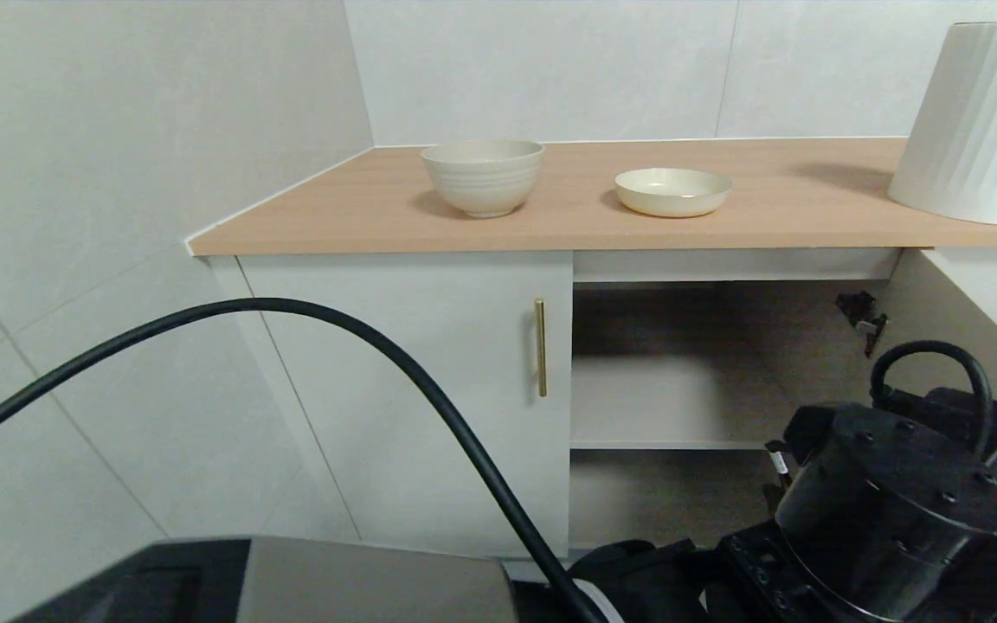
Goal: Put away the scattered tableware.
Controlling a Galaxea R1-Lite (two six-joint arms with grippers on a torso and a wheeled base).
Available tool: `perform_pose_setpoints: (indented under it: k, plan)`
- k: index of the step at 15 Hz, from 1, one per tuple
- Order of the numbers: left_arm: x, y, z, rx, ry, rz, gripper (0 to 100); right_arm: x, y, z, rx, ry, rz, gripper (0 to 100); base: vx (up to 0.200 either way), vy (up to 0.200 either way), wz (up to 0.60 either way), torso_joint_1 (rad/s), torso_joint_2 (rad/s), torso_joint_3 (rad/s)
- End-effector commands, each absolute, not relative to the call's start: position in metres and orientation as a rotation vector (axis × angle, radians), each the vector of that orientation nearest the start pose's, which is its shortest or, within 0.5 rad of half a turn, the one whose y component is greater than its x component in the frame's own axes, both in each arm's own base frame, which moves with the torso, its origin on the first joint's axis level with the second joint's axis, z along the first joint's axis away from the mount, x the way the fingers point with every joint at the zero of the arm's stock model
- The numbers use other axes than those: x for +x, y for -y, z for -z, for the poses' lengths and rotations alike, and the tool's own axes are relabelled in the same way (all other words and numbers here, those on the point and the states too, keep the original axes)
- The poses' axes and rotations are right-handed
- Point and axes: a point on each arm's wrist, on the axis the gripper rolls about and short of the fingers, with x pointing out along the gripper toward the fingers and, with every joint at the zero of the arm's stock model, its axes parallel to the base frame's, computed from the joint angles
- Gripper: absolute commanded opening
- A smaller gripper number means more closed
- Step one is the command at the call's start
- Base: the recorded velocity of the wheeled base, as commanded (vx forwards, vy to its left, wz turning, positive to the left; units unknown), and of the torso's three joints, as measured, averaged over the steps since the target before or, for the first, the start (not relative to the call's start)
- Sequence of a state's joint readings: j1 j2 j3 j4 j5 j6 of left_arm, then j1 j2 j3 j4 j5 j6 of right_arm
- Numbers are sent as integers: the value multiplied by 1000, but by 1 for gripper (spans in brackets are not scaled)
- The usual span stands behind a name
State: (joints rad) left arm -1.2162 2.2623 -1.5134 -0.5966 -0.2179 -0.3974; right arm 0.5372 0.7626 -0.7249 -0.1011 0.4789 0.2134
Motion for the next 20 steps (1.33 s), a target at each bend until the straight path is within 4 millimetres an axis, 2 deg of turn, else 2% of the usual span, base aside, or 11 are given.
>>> perform_pose_setpoints:
  k: [1, 2, 4, 7, 8, 9, 10, 13, 16, 19, 20]
  plan:
    - [179, 430, -170, -297, -383, 1287, 0, 52, -43, -280, 196, -67, -1016, 100, 0, 0, 0, 0, 0, 0]
    - [183, 425, -176, -312, -375, 1277, 0, 53, -44, -280, 196, -73, -1015, 100, 0, 0, 0, 0, 0, 0]
    - [206, 386, -206, -374, -342, 1200, 0, 61, -48, -276, 196, -111, -1011, 100, 0, 0, 0, 0, 0, 0]
    - [228, 326, -214, -375, -350, 1070, 0, 74, -56, -273, 214, -172, -1001, 100, 0, 0, 0, 0, 0, 0]
    - [235, 284, -213, -371, -364, 980, 0, 87, -63, -274, 212, -204, -992, 100, 0, 0, 0, 0, 0, 0]
    - [235, 259, -211, -364, -375, 931, 0, 97, -69, -279, 210, -216, -986, 100, 0, 0, 0, 0, 0, 0]
    - [231, 222, -211, -361, -368, 865, 0, 118, -76, -284, 212, -239, -954, 100, 0, 0, 0, 0, 0, 0]
    - [218, 147, -222, -265, -280, 720, 0, 156, -91, -281, 215, -307, -910, 100, 0, 0, 0, 0, 0, 0]
    - [201, 120, -223, -237, -283, 664, 0, 169, -97, -282, 207, -310, -846, 100, 0, 0, 0, 0, 0, 0]
    - [206, 107, -224, -221, -266, 610, 0, 168, -96, -266, 177, -352, -833, 100, 0, 0, 0, 0, 0, 0]
    - [207, 103, -225, -197, -254, 594, 100, 163, -93, -270, 162, -322, -836, 100, 0, 0, 0, 0, 0, 0]
